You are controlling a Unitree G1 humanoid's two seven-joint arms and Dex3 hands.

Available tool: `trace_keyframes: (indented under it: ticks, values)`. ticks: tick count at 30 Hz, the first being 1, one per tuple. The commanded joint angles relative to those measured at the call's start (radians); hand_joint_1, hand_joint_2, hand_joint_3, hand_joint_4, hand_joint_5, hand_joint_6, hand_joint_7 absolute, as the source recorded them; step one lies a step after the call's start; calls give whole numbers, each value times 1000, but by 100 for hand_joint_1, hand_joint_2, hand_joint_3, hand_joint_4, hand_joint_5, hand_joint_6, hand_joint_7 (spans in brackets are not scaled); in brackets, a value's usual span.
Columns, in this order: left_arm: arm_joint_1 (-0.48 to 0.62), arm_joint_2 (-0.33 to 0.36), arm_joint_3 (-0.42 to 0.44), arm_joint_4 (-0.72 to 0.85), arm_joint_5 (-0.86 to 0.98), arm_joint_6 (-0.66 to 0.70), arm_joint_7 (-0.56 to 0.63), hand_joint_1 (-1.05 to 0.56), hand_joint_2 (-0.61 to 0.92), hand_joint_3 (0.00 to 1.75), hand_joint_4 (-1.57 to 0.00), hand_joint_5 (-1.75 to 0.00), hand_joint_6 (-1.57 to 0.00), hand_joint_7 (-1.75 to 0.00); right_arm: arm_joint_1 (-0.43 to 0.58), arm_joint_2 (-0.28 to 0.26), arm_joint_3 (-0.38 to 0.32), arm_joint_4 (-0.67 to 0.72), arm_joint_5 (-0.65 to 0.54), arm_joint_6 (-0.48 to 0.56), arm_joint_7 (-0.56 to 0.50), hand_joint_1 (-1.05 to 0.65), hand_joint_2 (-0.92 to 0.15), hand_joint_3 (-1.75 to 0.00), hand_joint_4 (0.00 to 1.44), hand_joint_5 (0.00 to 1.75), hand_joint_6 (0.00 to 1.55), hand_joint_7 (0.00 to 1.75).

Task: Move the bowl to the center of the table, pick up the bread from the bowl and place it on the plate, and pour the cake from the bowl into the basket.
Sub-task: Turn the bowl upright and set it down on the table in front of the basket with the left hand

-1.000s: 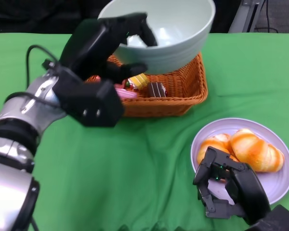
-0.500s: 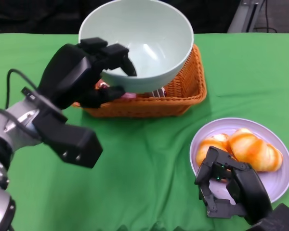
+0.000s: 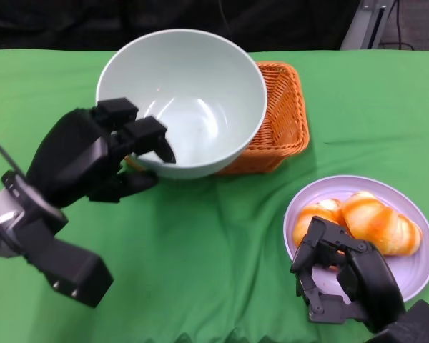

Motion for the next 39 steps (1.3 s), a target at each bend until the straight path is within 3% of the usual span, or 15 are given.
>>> trace_keyframes:
  ticks: [1, 16, 23, 31, 39]
  values:
    - [24, 42, -22, -15, 23, -3, 45, -16, 83, 66, -67, -175, -64, -137, 0, -13, -14, -6, 16, 6, 1, -2, -46, -137, 88, 175, 61, 163]
    - [141, 110, -78, -65, 69, -27, 149, -17, 87, 67, -66, -175, -63, -140, -1, -11, -20, -12, 16, 15, -4, -2, -46, -136, 88, 175, 61, 164]
    - [182, 113, -110, -69, 104, -15, 188, -12, 86, 62, -67, -175, -59, -149, -1, -11, -21, -15, 15, 17, -4, -2, -46, -137, 88, 175, 61, 164]
    - [200, 96, -141, -58, 120, -5, 201, -12, 92, 47, -64, -175, -57, -149, 8, -8, -20, -41, 27, 48, 5, -1, -46, -138, 88, 175, 61, 164]
    - [201, 83, -142, -32, 109, -11, 203, -12, 92, 44, -65, -175, -59, -146, 15, -9, -19, -44, 24, 30, 7, 0, -46, -138, 87, 175, 60, 164]
